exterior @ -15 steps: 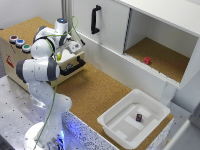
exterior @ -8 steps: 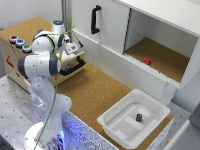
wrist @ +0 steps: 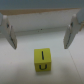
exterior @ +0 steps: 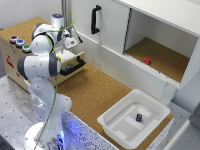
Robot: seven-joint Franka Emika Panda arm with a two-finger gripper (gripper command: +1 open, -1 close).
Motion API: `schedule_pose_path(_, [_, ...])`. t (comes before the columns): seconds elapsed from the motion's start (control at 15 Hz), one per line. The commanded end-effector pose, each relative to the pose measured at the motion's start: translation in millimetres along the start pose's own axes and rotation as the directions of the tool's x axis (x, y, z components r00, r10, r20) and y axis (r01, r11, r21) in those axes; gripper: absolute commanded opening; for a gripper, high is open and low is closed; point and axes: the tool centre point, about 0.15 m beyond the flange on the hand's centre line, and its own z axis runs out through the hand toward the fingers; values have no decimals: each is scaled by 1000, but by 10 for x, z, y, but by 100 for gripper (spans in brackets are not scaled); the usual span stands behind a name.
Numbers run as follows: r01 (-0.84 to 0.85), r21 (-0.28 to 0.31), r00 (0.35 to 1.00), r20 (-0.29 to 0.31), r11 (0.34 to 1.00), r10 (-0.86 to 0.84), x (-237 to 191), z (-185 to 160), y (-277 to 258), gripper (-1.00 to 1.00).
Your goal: Move to the drawer, then place the yellow object
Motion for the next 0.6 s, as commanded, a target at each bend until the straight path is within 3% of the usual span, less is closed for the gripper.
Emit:
schedule_pose_path(0.0, [-15, 37, 1000, 9, 999, 14, 15, -67, 31, 100])
schedule_pose_path(0.2, [-15, 37, 1000, 9, 999, 14, 15, -67, 31, 100])
schedule_pose_path(0.27, [-2, 0, 1000, -1, 1000, 2, 0, -4, 0, 100])
schedule_pose_path(0.53, [122, 54, 992, 25, 991, -123, -74, 1, -73, 100])
